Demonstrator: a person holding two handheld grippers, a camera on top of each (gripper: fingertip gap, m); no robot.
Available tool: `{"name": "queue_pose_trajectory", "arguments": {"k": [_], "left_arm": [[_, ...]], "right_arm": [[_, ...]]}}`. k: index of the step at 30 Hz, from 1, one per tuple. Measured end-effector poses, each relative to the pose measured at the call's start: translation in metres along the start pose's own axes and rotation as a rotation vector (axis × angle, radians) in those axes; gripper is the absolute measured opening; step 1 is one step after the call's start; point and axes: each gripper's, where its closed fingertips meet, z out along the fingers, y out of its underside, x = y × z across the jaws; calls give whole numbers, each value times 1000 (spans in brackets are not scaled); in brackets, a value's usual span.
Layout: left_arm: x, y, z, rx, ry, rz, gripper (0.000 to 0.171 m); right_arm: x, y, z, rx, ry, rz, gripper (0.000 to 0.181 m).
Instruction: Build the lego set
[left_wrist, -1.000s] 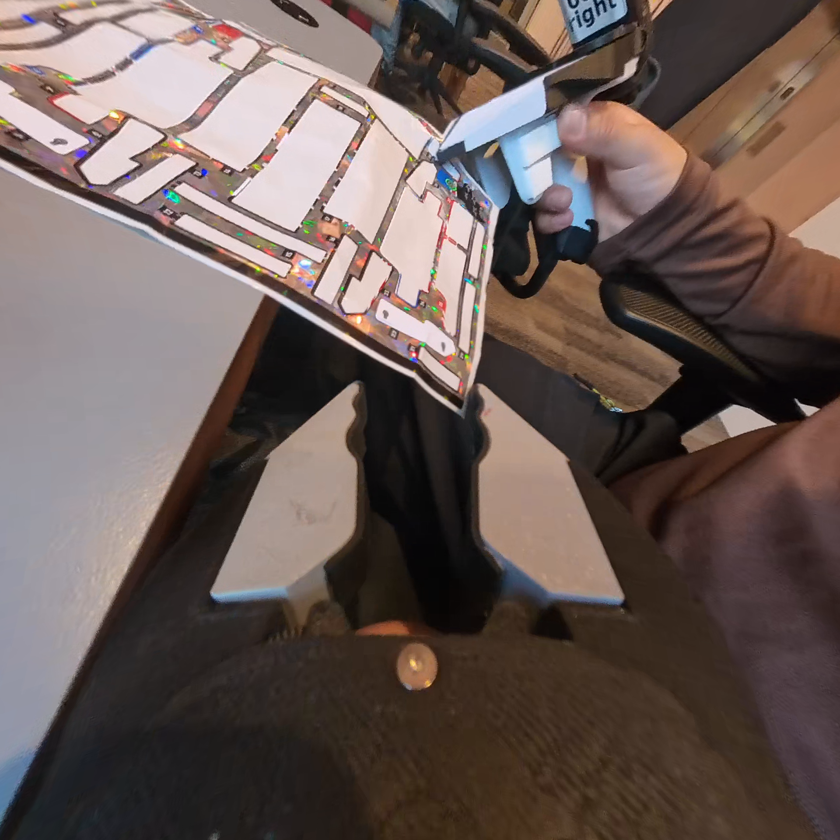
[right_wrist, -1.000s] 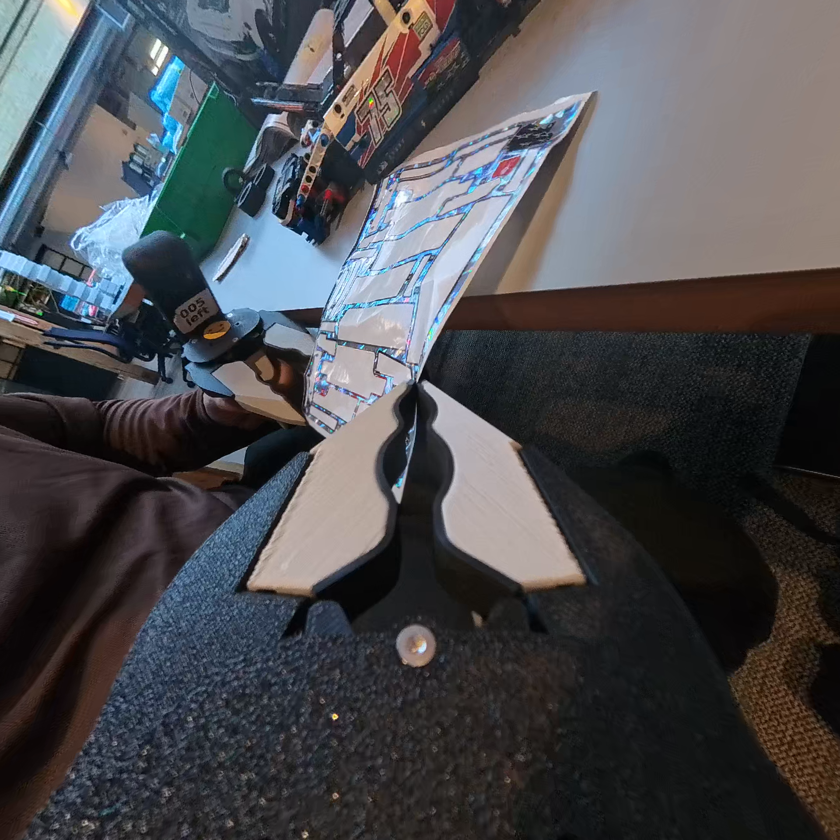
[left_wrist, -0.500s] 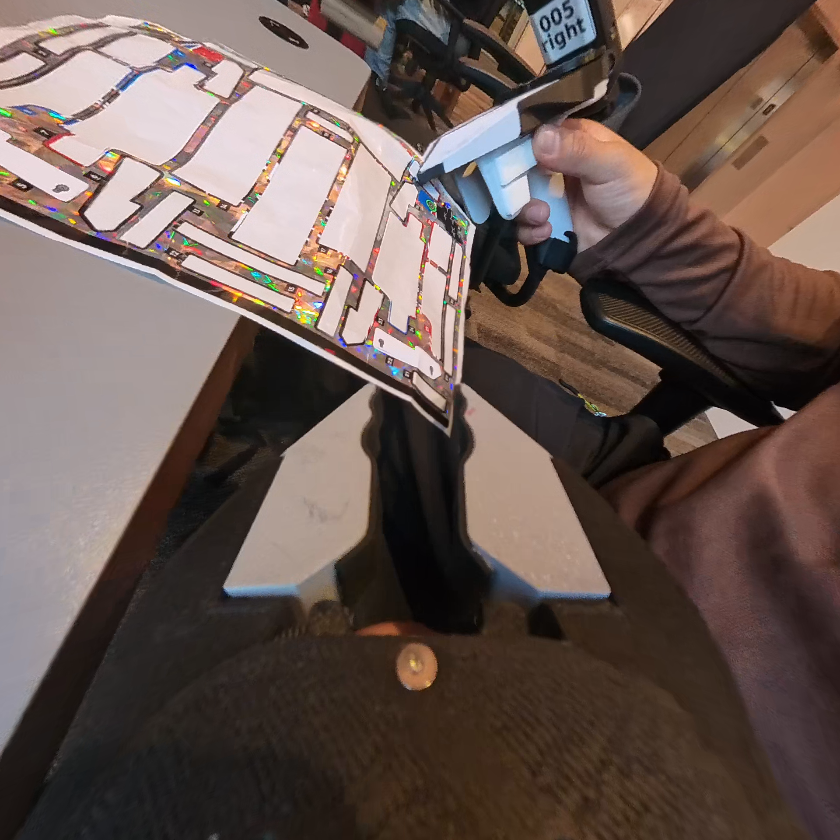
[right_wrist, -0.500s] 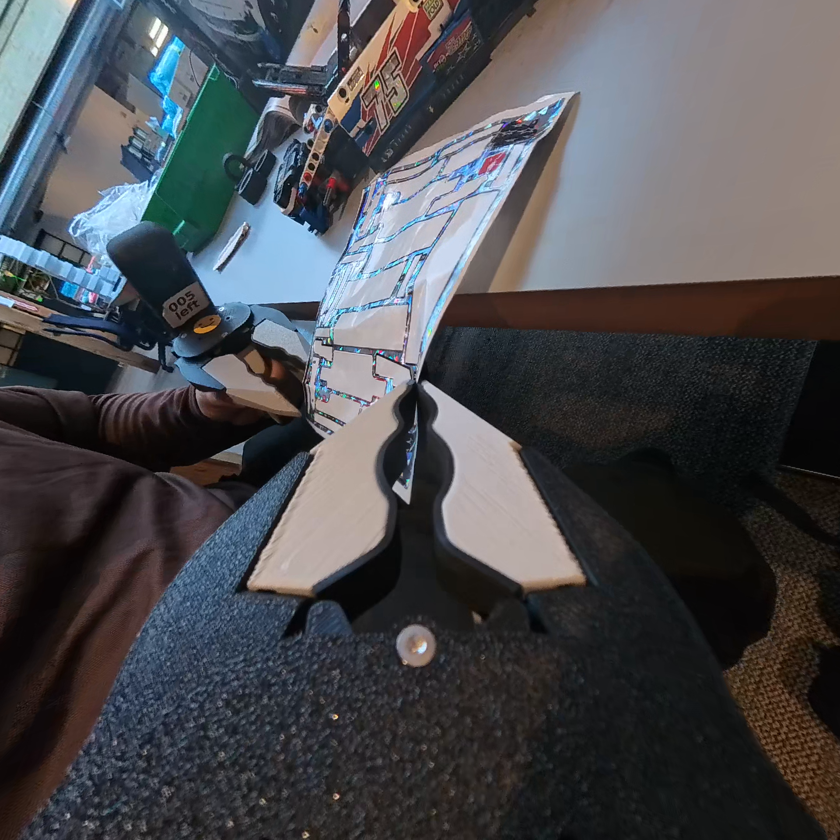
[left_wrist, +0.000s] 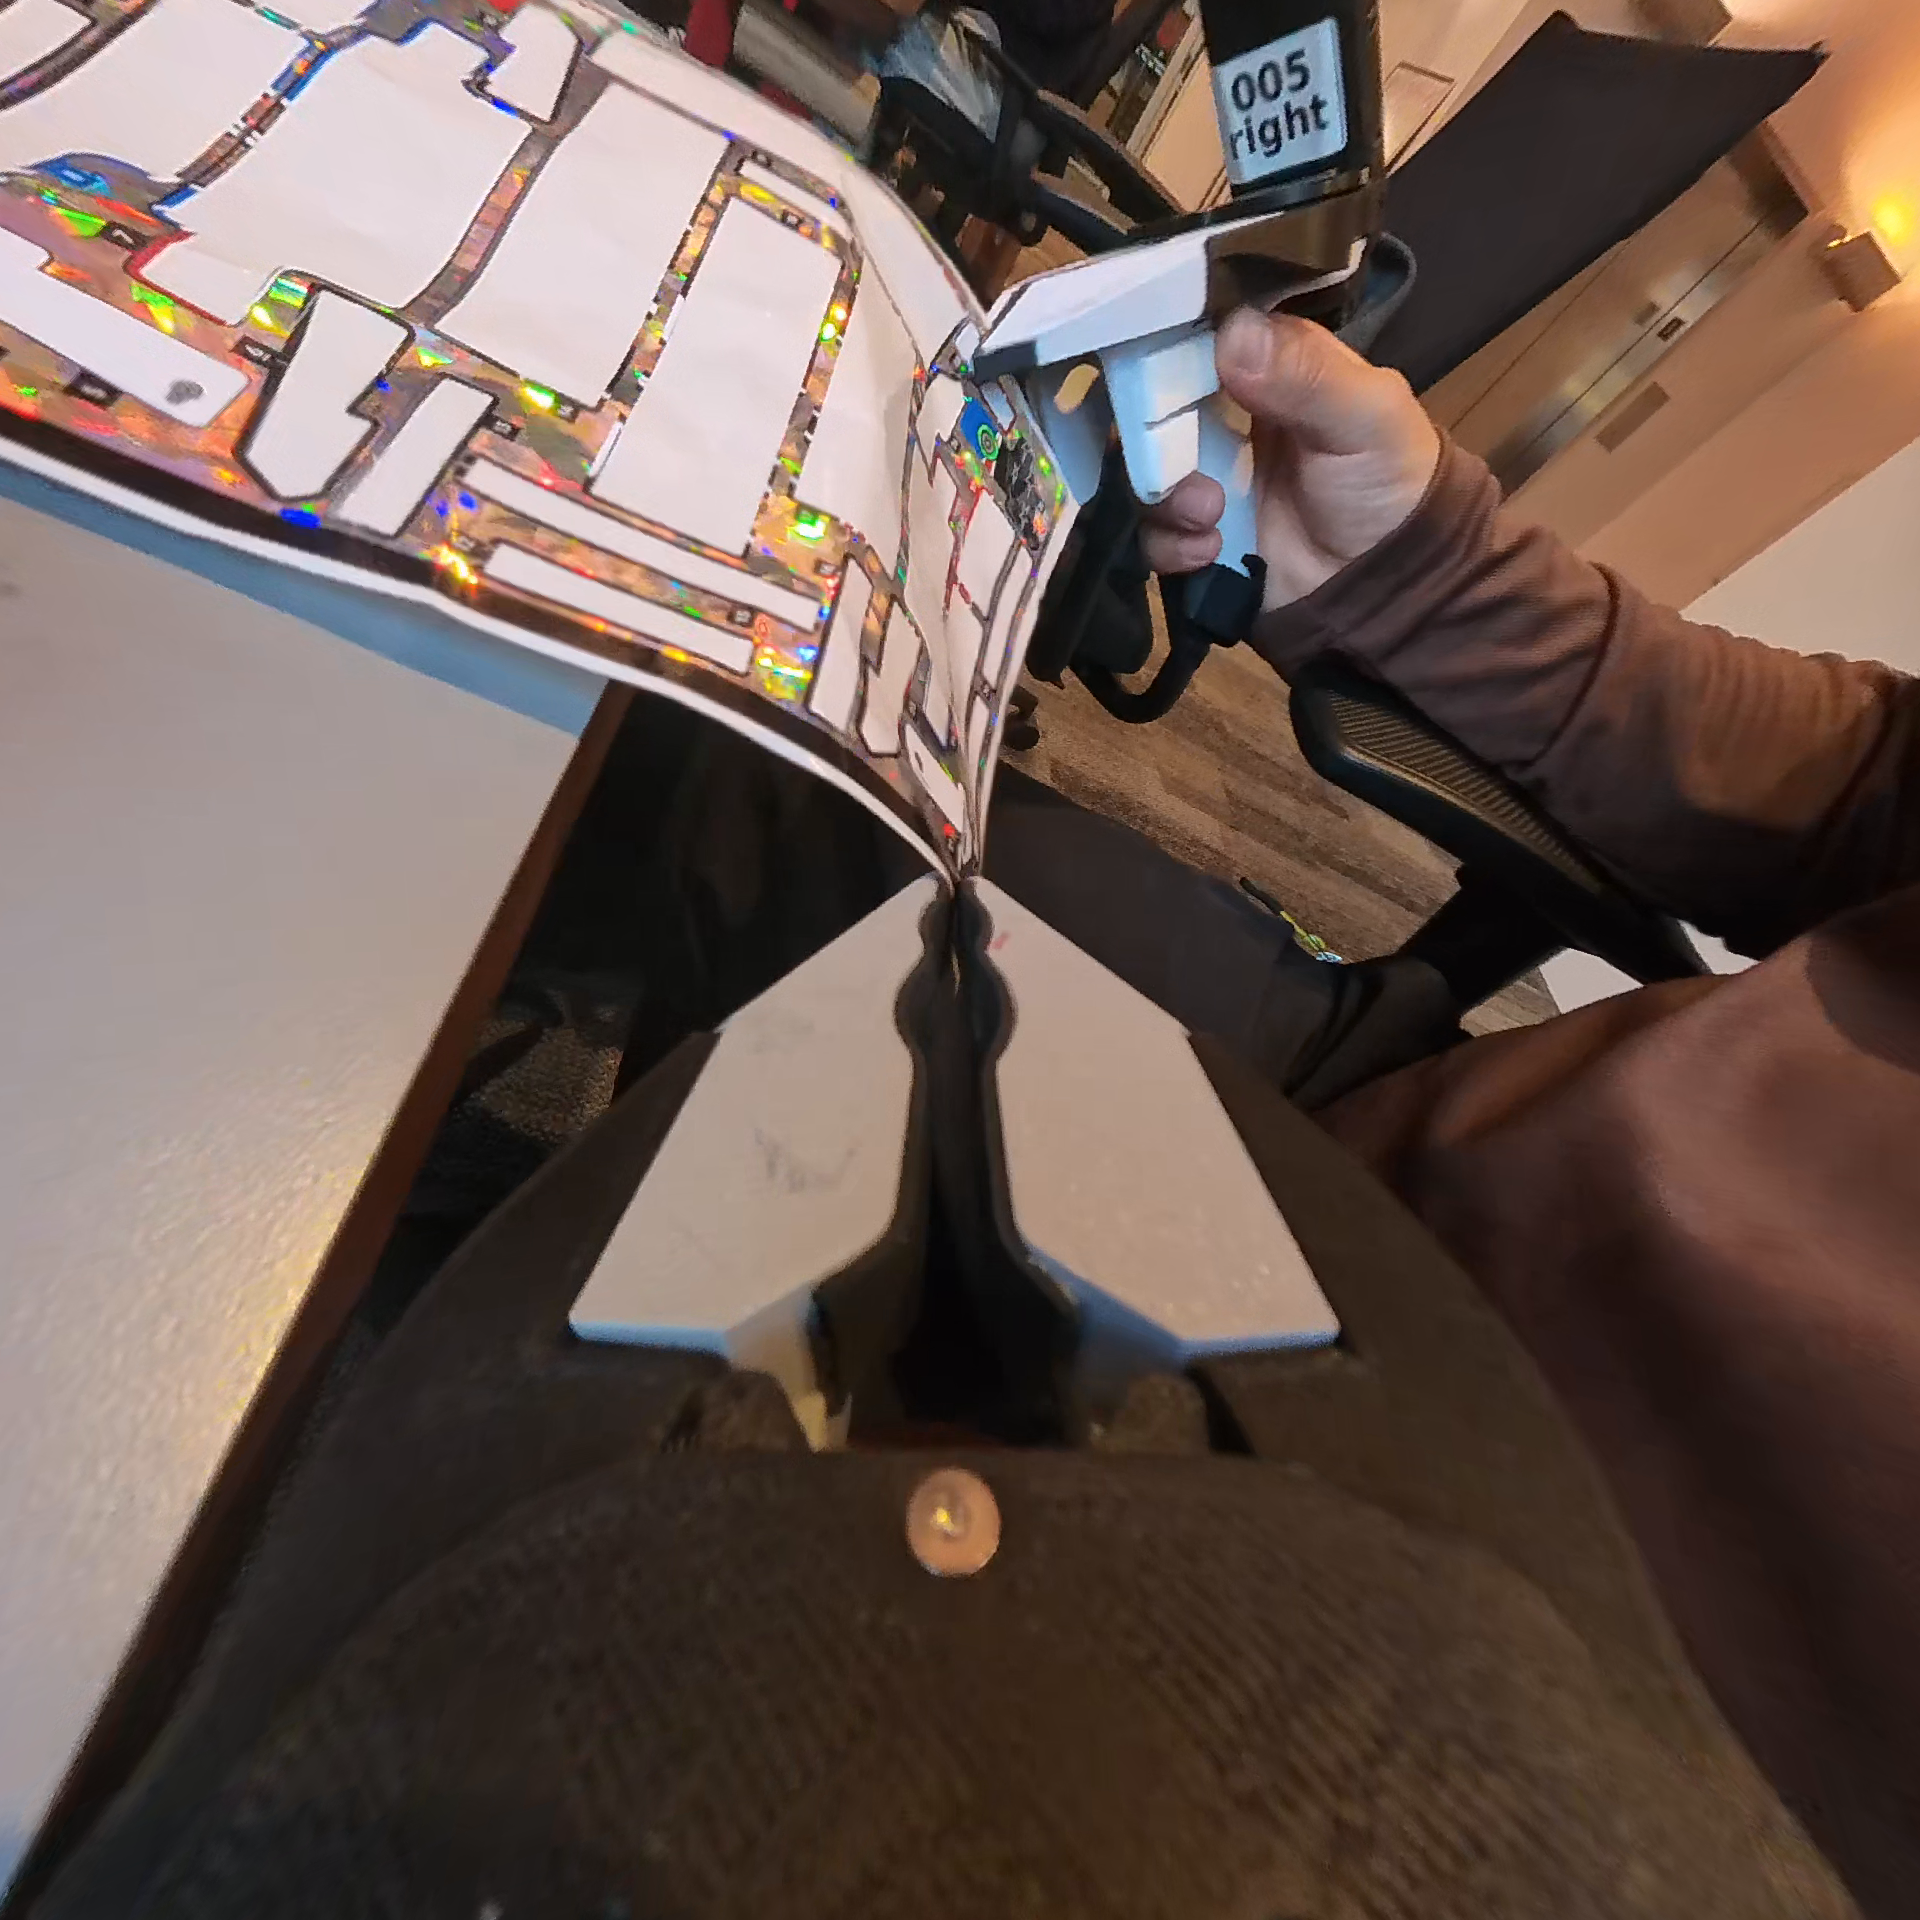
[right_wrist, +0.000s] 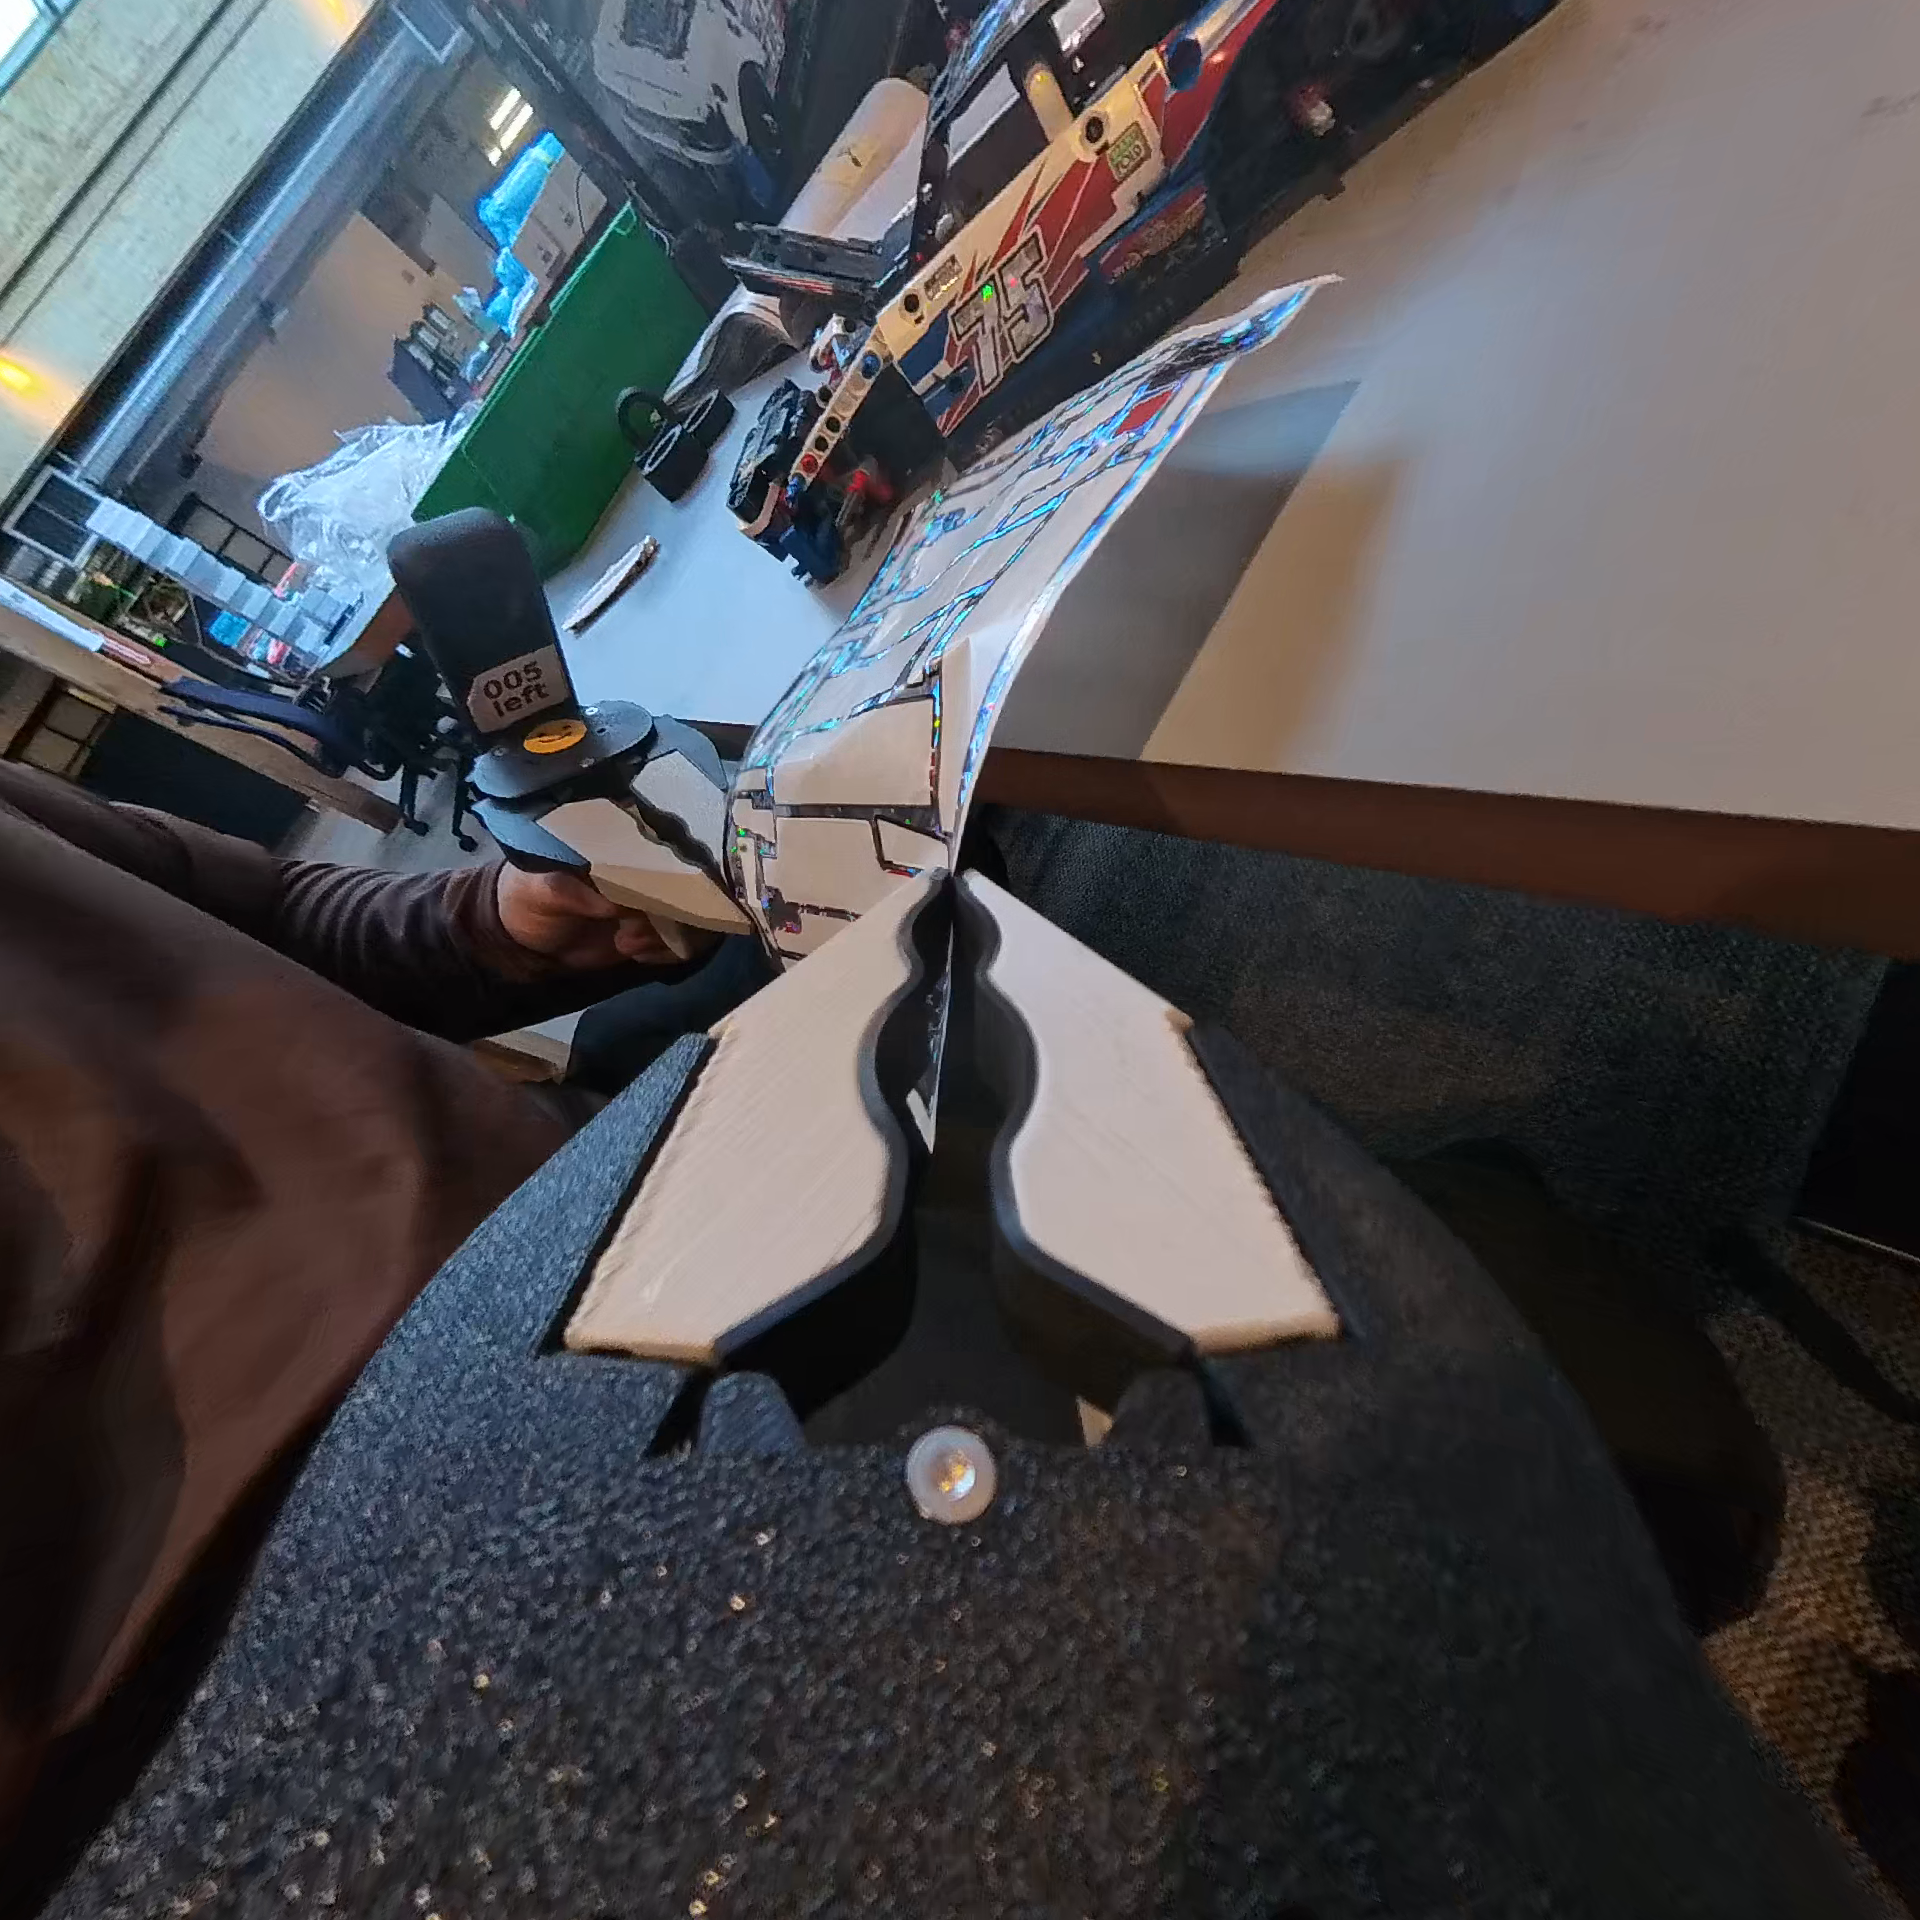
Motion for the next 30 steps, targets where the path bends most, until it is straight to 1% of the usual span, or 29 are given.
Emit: {"name": "queue_pose_trajectory", "arguments": {"k": [12, 21, 27, 30], "left_arm": [[1, -5, -4, 27, 28, -65, 0], [-2, -7, -4, 26, -7, -9, 0], [-5, -11, -10, 41, -35, 37, 0], [-6, -10, -10, 36, -40, 42, 0]], "right_arm": [[0, -2, 2, 6, -3, -28, 0], [-7, -6, 0, 32, -42, -61, 0], [-23, -12, 1, 57, -83, -132, 0], [-22, -12, 3, 49, -72, -147, 0]]}}
